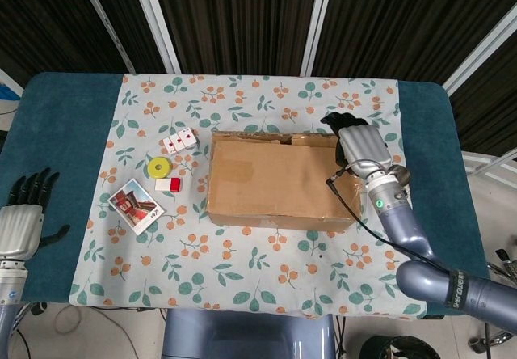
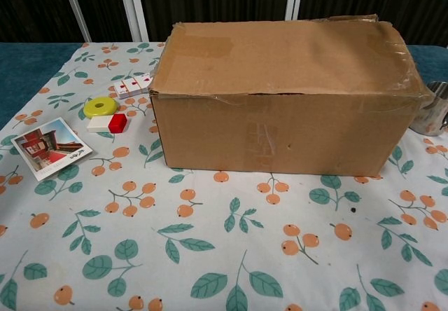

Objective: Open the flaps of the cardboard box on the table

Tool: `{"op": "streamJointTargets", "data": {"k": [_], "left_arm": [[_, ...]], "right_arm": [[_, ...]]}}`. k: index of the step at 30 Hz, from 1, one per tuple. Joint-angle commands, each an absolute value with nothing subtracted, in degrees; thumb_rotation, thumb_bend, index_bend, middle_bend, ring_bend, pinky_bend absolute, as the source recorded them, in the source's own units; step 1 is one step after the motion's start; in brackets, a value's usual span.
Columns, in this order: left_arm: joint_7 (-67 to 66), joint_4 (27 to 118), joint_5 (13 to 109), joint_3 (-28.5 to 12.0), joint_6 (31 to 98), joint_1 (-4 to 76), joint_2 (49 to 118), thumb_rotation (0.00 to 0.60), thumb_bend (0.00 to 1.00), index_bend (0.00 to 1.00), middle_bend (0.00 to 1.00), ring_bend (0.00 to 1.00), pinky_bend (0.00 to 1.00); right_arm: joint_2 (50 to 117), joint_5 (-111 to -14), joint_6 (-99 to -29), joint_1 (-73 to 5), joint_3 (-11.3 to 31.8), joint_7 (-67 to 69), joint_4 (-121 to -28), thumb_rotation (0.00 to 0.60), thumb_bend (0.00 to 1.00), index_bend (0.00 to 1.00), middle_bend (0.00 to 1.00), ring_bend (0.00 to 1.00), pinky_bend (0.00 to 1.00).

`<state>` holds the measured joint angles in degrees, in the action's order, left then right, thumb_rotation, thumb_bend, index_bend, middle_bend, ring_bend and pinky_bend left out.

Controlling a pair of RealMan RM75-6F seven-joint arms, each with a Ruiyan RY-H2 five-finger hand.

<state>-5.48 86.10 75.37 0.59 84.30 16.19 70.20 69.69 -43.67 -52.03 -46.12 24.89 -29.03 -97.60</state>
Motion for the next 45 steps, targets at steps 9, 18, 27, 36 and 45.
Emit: {"op": "streamJointTargets", "data": {"k": [9,18,27,36,45], "left_arm": [[-5.54,85.97,75.41,-0.82,82.11,15.46,70.27,0.600,0.16,0.00,0.00,0.00,0.00],[-5.48,86.03,75.41,-2.03,80.94,14.90,70.25,0.600,0.16,0.00,0.00,0.00,0.00],[-5.14,86.26,75.48,-3.03,80.08,14.43,70.13,0.600,0.16,0.00,0.00,0.00,0.00],[-4.98,86.46,75.37,-3.92,79.22,14.09,70.01,0.600,0.16,0.00,0.00,0.00,0.00],[-4.68,86.47,75.42,-4.60,78.54,13.92,70.07,0.600,0.17,0.00,0.00,0.00,0.00]], "right_arm": [[73.56,-33.29,-53.69,-52.63,22.65,-33.37,-94.48,0.600,1.00,0.35,0.37,0.35,0.37],[73.71,-32.01,-54.90,-54.09,21.06,-32.82,-94.60,0.600,1.00,0.35,0.38,0.36,0.37],[73.46,-29.83,-55.15,-55.25,19.45,-32.89,-94.71,0.600,1.00,0.39,0.43,0.40,0.40],[73.51,-28.76,-55.66,-56.42,18.33,-32.99,-94.80,0.600,1.00,0.50,0.56,0.52,0.49],[72.76,-26.86,-55.46,-58.62,19.73,-32.75,-94.85,0.600,1.00,0.53,0.62,0.59,0.54]]}}
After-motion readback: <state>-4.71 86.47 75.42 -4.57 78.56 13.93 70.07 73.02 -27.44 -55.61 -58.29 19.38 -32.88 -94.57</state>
